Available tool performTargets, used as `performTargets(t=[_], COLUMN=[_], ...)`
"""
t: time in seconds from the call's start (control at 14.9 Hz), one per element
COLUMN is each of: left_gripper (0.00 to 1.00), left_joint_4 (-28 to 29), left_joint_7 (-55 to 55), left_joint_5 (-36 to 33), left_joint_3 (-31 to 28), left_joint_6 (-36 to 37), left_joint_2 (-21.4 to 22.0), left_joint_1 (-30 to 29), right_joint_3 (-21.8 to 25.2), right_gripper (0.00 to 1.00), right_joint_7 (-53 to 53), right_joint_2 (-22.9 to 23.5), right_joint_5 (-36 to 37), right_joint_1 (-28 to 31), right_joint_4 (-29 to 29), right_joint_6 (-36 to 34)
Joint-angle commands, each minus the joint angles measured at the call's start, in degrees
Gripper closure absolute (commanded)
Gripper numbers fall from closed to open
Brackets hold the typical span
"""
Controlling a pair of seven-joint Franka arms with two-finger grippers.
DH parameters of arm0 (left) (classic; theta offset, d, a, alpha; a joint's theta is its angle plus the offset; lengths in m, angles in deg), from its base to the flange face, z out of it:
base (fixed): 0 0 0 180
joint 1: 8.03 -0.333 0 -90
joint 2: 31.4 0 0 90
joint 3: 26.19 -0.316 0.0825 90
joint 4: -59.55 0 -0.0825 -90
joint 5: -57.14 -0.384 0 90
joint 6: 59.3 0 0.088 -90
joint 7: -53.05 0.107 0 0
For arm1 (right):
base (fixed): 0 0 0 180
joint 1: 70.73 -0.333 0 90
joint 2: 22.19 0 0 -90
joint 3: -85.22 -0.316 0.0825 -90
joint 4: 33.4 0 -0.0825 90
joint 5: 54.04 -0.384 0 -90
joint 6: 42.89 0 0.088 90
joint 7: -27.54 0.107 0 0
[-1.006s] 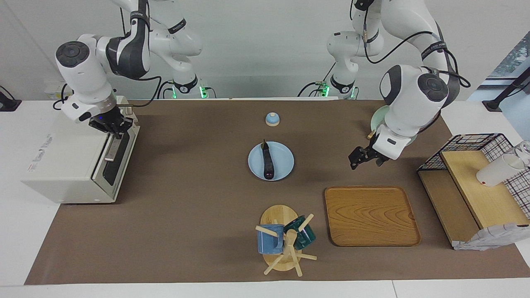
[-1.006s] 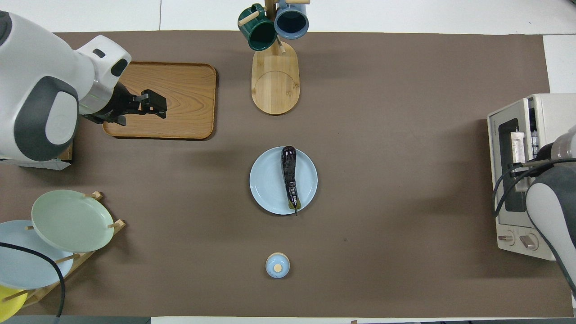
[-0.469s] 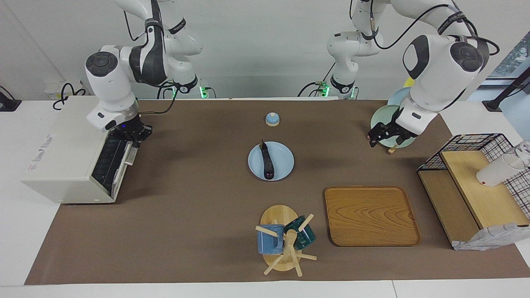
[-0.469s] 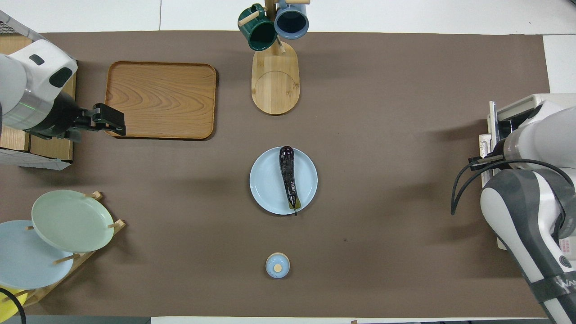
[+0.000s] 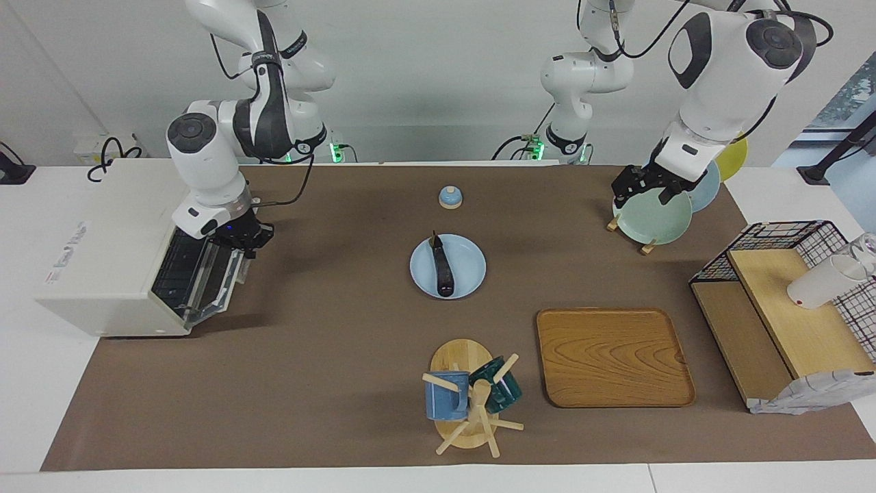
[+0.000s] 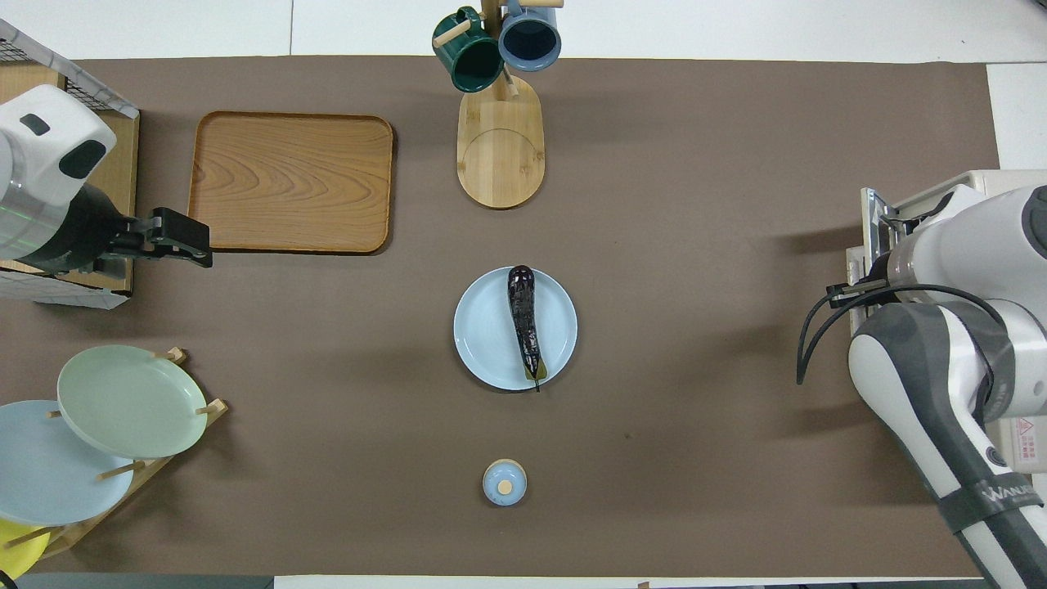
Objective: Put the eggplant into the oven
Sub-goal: 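Pull the oven door open with the right gripper while the left gripper withdraws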
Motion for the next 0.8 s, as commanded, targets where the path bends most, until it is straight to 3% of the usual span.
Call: performTargets(t=[0.0,0.74], left_gripper=[0.00,0.00], left_joint_4=[2.50,3.20], left_joint_7=[0.43,-0.01], left_joint_5=[-1.15,-1.06], left_joint_3=[0.10,0.01], left_joint_6=[-1.40,-0.61], left_joint_2=[1.96,3.02], left_joint_1=[0.24,0.24], right_joint_3=[1.00,1.00], right_gripper=[1.00,1.00], right_joint_7=[2.53,7.47], right_joint_2=[1.83,6.23], right_joint_5=[2.21,2.03], right_joint_1=[0.83,-3.84], right_joint_4=[-0.94,-1.91], right_joint_6=[5.47,11.63])
